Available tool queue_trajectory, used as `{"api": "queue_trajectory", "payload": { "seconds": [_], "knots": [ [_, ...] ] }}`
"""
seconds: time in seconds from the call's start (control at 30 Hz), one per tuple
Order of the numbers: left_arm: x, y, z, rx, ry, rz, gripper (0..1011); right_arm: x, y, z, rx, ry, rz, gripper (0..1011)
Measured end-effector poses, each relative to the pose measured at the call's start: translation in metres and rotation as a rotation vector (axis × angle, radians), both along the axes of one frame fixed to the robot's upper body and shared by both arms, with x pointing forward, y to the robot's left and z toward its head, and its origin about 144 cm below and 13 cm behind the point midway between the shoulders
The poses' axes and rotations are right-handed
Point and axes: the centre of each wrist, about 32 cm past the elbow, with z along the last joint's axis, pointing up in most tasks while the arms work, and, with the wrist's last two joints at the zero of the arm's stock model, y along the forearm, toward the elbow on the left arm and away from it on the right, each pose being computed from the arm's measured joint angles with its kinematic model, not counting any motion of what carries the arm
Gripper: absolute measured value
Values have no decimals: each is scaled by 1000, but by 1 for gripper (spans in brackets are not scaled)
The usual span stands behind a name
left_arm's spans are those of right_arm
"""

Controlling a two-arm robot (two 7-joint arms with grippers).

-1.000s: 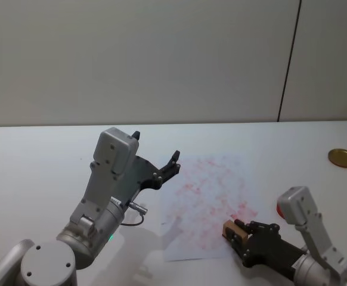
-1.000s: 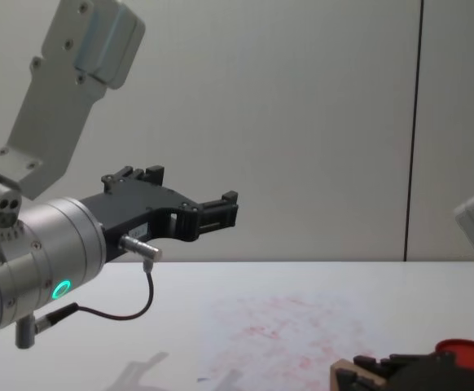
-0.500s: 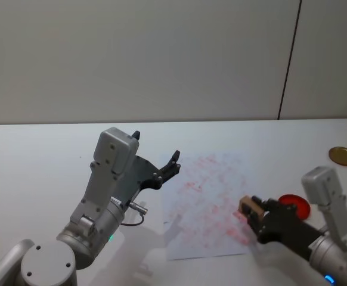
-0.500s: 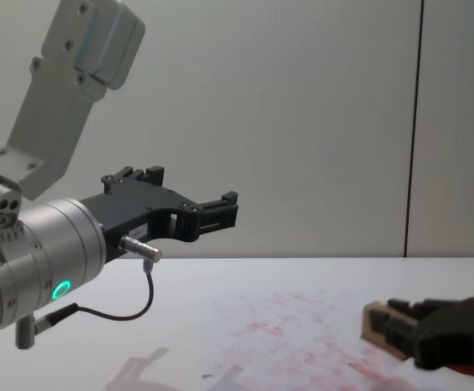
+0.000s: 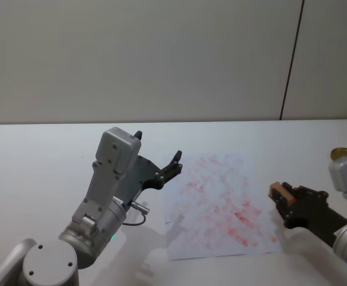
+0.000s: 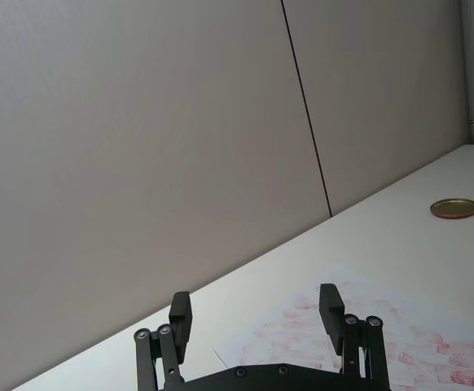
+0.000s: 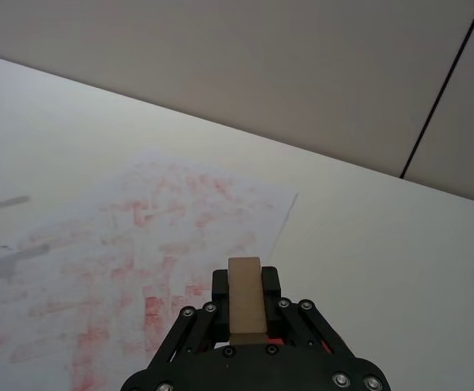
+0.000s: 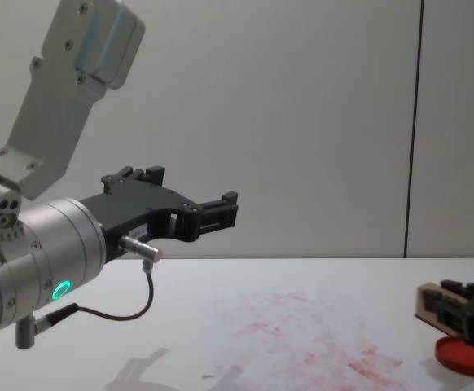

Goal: Use the one hand to pick up the stamp and affix it onto the A4 paper.

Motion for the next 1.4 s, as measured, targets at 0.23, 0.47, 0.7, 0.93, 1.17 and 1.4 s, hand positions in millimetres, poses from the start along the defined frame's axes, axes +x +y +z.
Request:
{"api": "queue_trajectory", "payload": {
  "seconds": [0.23, 0.47, 0.7, 0.93, 1.17, 1.4],
  "knots": [
    [0, 0, 0, 0, 0, 0, 993, 5, -10, -5, -25, 15, -47, 225],
    [0, 0, 0, 0, 0, 0, 993, 9, -15, -9, -36, 25, -76, 225],
    [0, 0, 0, 0, 0, 0, 993, 11, -18, -13, -41, 30, -92, 225],
    [0, 0, 0, 0, 0, 0, 993, 13, -19, -16, -44, 38, -101, 225],
    [0, 0, 0, 0, 0, 0, 993, 16, -20, -17, -45, 46, -104, 225],
    [0, 0, 0, 0, 0, 0, 993, 18, -20, -18, -45, 58, -103, 397]
  ]
}}
